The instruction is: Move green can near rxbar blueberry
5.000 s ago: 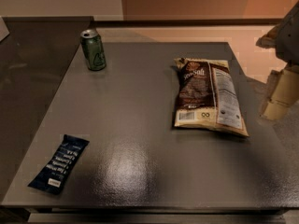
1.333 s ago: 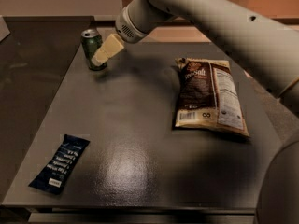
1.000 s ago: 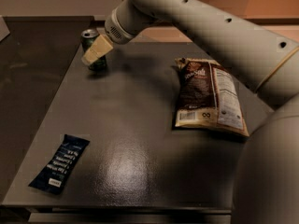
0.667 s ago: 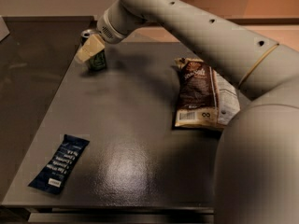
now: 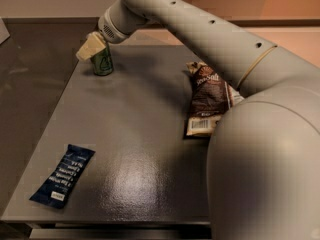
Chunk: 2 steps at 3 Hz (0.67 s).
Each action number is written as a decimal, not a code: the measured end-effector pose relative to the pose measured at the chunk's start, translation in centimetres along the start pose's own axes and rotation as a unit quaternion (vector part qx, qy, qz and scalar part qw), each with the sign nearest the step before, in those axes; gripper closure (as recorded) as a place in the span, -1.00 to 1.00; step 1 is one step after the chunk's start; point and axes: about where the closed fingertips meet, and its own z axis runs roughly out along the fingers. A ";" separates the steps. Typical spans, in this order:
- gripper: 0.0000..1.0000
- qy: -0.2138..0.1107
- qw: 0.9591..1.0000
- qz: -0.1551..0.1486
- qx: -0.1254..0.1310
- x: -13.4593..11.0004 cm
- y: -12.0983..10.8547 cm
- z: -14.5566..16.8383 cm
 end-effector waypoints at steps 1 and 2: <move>-0.16 -0.002 1.000 0.003 -0.002 -0.1 -0.2 -0.1; 0.28 -0.004 1.000 0.004 -0.007 0.3 -0.1 -1.0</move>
Offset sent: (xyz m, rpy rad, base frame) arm -0.0109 -0.0251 0.0125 0.0254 0.0111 0.0108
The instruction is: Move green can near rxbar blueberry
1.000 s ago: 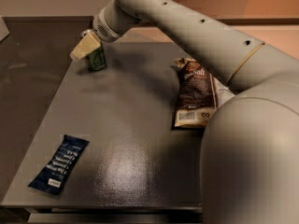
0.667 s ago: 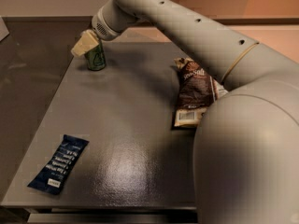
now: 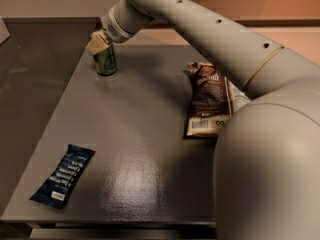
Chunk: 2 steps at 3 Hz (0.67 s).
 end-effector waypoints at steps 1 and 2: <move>0.77 -0.008 1.000 -0.011 -0.014 0.5 0.8 -2.3; 1.00 -0.021 0.998 -0.038 -0.044 1.3 2.8 -6.0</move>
Offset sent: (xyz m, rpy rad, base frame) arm -0.0959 -0.0720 0.0470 0.0443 -0.0632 0.2355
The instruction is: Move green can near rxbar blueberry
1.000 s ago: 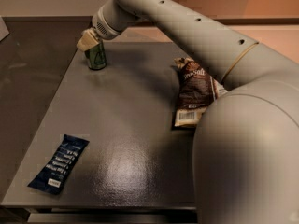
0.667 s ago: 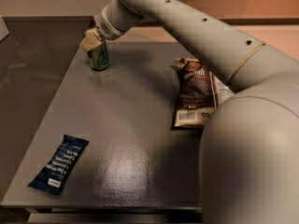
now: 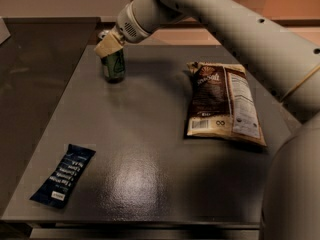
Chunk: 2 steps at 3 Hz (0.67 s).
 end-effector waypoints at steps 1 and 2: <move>1.00 -0.011 0.998 -0.039 -0.041 1.4 3.0 -3.9; 1.00 -0.022 0.993 -0.081 -0.078 3.1 6.3 -7.4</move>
Offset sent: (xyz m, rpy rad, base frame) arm -0.1421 -0.0886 0.0195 0.0145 -0.0836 0.3588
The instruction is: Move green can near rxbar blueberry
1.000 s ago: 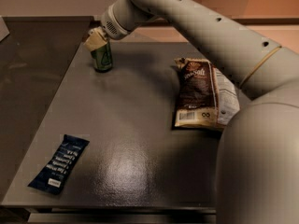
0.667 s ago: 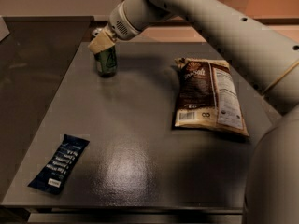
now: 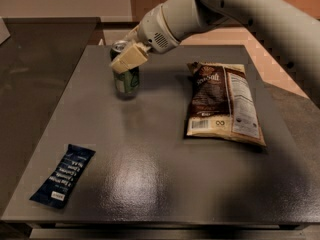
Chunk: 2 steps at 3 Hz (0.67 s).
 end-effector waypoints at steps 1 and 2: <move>1.00 -0.004 0.998 -0.042 -0.036 0.8 4.2 -1.3; 1.00 -0.011 0.994 -0.078 -0.074 1.0 8.0 -1.1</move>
Offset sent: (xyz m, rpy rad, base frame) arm -0.1266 -0.0020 -0.0216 -0.0112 -0.0645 0.3409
